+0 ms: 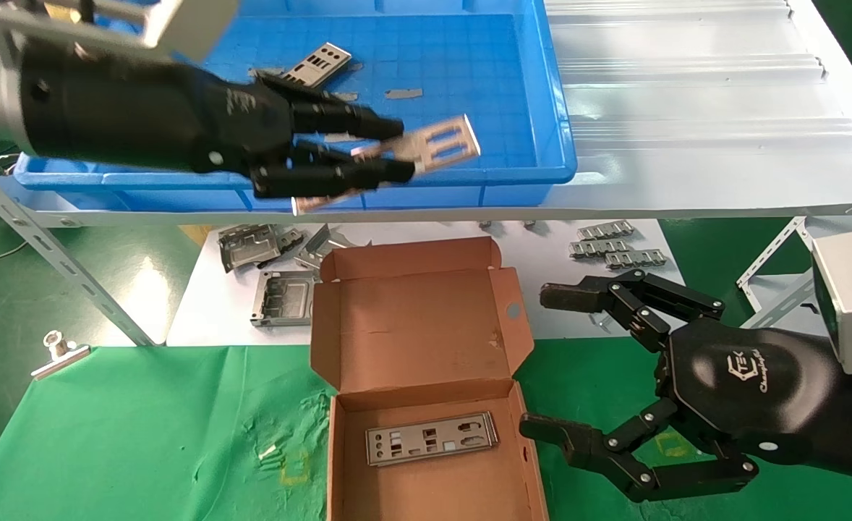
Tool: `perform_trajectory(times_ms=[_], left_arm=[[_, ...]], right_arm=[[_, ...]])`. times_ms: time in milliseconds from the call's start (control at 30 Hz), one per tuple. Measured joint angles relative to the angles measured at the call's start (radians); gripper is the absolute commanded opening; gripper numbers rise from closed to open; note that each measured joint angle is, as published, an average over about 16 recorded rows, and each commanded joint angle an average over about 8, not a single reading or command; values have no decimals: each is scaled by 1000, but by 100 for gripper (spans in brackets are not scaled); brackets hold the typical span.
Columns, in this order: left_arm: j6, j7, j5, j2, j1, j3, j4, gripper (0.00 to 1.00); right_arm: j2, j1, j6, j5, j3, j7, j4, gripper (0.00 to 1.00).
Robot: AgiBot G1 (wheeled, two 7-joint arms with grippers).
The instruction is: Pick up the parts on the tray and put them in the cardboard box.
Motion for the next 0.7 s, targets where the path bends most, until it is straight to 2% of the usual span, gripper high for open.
perform_trajectory(times_ms=[167,400,533,700], left_arm=[[0,-61,-68,-46,119,70,-192,0],[-106,-185,-120,-89,325,171,-443,0],[-197,-229,-106,-87,431,207,-522,0],[-324,-229,-62,-63,536,229,-565,0]], right_arm=[[0,0,0,0,0,0,0,100],[0,0,0,0,0,0,0,100],[0,0,0,0,0,0,0,100],[0,0,0,0,0,0,0,100]])
